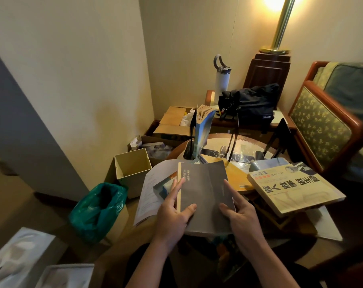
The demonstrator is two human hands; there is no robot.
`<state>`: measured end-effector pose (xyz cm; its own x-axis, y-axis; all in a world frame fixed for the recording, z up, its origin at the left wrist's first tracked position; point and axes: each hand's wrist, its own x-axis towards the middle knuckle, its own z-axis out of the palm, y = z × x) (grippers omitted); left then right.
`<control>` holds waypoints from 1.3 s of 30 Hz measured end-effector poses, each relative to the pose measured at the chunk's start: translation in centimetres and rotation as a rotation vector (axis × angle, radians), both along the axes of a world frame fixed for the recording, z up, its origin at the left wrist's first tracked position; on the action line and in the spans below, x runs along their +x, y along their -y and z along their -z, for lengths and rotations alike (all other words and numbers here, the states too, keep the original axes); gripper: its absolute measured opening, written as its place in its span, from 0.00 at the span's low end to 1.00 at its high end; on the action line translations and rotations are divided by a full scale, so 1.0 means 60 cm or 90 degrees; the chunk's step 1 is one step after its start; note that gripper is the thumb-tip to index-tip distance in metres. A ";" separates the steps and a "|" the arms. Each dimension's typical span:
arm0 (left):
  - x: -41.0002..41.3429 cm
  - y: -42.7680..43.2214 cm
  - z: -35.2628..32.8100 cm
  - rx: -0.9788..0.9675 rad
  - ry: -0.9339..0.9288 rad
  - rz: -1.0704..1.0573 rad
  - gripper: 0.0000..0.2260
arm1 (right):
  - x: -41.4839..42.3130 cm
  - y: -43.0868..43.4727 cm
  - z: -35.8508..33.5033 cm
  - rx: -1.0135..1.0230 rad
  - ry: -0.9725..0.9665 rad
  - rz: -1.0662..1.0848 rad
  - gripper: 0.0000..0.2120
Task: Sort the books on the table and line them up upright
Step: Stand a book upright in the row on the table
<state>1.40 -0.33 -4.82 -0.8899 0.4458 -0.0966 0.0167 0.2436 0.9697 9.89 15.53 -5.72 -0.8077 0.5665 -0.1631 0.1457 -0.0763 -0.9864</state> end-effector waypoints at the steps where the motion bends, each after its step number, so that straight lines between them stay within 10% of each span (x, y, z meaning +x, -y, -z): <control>1: -0.006 0.001 -0.014 0.032 0.033 0.003 0.31 | 0.004 -0.007 -0.004 -0.039 -0.014 -0.003 0.30; 5: -0.039 -0.014 -0.078 0.142 0.096 0.029 0.25 | 0.021 -0.043 -0.041 -0.128 -0.077 -0.058 0.30; 16: -0.026 -0.130 -0.157 0.122 -0.197 0.093 0.40 | -0.074 -0.142 -0.156 0.199 -0.133 -0.048 0.36; 26: -0.024 -0.174 -0.139 0.190 -0.099 0.048 0.32 | -0.090 -0.155 -0.152 0.343 -0.094 0.022 0.32; 33: 0.024 -0.175 -0.125 0.277 -0.020 0.130 0.26 | -0.054 -0.085 -0.131 0.236 -0.046 0.117 0.35; 39: 0.064 -0.175 -0.124 0.375 0.279 0.141 0.19 | -0.029 -0.046 -0.162 0.054 -0.053 0.081 0.46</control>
